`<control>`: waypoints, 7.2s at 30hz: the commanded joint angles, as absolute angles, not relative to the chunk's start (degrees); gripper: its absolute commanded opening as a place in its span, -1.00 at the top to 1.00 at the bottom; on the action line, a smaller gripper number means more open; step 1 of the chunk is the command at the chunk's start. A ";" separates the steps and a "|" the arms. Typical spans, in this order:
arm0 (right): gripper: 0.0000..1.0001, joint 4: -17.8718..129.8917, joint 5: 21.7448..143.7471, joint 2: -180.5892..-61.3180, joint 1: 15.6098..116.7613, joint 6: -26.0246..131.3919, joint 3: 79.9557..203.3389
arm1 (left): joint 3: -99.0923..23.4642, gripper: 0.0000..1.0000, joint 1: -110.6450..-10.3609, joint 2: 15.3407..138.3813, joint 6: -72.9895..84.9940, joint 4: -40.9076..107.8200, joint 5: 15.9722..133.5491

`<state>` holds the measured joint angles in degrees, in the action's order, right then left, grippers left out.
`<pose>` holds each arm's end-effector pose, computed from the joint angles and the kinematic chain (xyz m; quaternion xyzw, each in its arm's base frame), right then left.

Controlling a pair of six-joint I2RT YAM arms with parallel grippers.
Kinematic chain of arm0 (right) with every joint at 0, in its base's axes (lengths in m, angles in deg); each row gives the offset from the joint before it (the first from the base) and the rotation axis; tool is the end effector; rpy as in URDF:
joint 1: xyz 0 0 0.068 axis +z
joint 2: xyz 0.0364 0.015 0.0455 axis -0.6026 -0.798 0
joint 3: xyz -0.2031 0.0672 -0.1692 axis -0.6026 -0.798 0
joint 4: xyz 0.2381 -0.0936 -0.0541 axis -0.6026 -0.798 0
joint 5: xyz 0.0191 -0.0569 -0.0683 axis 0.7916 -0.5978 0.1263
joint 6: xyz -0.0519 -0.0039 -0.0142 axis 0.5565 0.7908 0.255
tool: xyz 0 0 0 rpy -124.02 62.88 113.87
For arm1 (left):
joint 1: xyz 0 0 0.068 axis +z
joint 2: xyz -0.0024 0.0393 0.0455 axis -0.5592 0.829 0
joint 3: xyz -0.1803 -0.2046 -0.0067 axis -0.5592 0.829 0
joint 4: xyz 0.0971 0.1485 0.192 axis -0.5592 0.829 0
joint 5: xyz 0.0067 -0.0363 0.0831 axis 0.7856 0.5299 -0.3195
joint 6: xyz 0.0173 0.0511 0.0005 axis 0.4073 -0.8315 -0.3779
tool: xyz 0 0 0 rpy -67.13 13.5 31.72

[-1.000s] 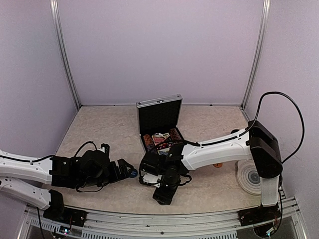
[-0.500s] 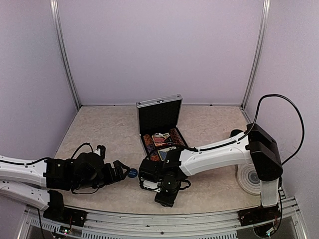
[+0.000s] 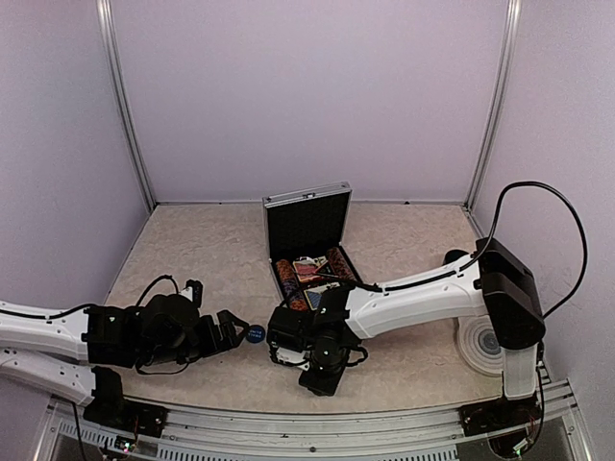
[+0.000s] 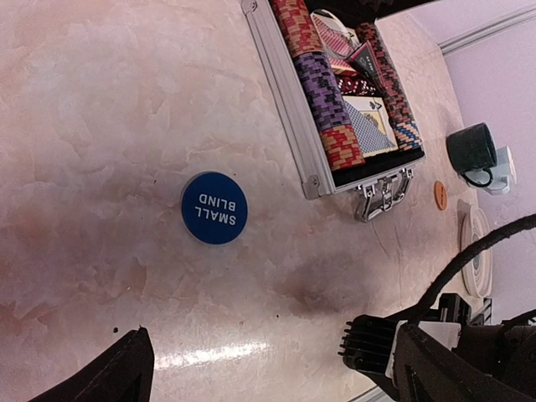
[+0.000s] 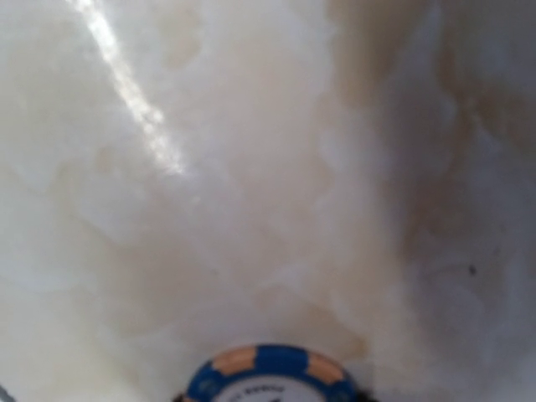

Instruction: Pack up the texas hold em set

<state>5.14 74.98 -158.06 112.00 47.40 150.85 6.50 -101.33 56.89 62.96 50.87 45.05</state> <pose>0.1019 0.3788 0.1524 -0.5208 0.8525 0.0304 0.0335 0.0868 -0.1736 0.1977 -0.0839 0.8998 -0.2998 0.3056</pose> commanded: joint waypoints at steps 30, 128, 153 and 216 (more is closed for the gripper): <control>-0.26 3.90 73.93 -161.72 112.51 48.03 151.42 | 7.20 -0.98 -100.35 55.18 61.51 52.97 45.36; 0.30 32.19 86.16 -119.17 77.16 25.08 106.07 | -52.32 0.16 -101.93 124.59 31.75 41.62 75.27; 0.21 34.08 82.25 -118.03 71.81 22.92 100.56 | -66.17 0.52 -98.78 138.27 32.04 43.21 77.19; 0.33 50.03 94.05 -111.39 67.37 12.52 86.84 | -57.12 0.50 -97.62 140.51 37.77 35.05 85.21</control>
